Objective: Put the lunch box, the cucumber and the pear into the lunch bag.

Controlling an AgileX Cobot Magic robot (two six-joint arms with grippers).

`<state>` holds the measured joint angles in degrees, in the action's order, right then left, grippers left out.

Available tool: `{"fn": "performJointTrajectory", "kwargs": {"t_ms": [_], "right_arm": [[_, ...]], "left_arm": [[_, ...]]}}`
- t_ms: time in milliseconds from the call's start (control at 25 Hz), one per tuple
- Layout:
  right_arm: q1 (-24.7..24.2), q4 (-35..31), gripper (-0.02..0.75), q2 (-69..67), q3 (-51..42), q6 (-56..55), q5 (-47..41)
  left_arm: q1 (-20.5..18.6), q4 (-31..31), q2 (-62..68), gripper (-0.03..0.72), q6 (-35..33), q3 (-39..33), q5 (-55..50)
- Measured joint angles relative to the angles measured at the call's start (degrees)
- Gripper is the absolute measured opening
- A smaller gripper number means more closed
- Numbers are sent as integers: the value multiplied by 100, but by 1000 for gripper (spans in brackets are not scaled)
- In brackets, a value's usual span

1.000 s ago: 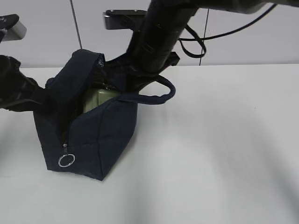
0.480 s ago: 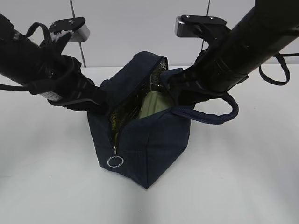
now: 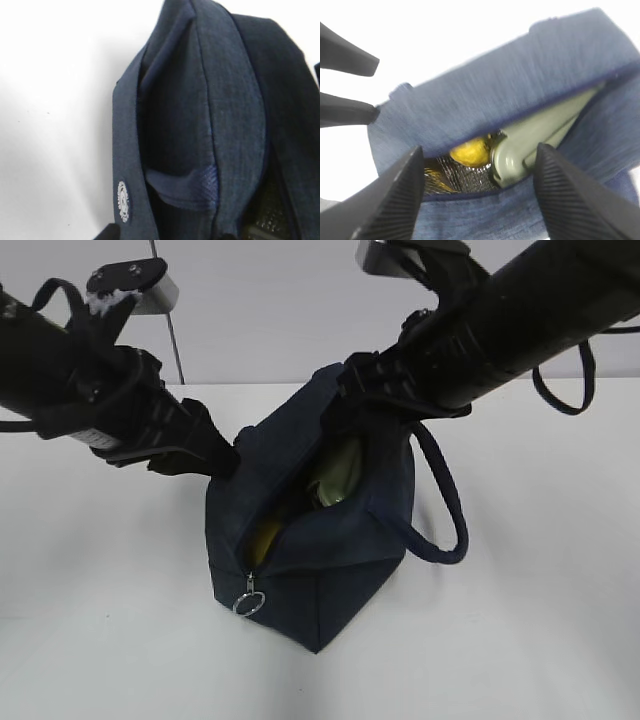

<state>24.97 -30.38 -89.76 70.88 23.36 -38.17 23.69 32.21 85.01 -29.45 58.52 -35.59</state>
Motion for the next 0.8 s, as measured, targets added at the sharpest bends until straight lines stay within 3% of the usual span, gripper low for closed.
{"fn": "performJointTrajectory", "kwargs": {"t_ms": [160,280,440,680,800], "right_arm": [[135,0,502,614,-312,212,321],[577,-163,485,1367,-1052,480,1215],[1414,-514,482,2045,-2182,747,2490],[3099,-633,482,2212,-3795,818,4932],[3415,-622,482,1934,-3981,818,5616]], "left_arm": [[0,309,-654,361,-586,-671,447],[0,556,-880,361,-1002,-859,486],[0,616,-897,361,-1365,-877,397],[0,660,-908,361,-1851,-877,403],[0,677,-912,361,-1877,-877,395]]}}
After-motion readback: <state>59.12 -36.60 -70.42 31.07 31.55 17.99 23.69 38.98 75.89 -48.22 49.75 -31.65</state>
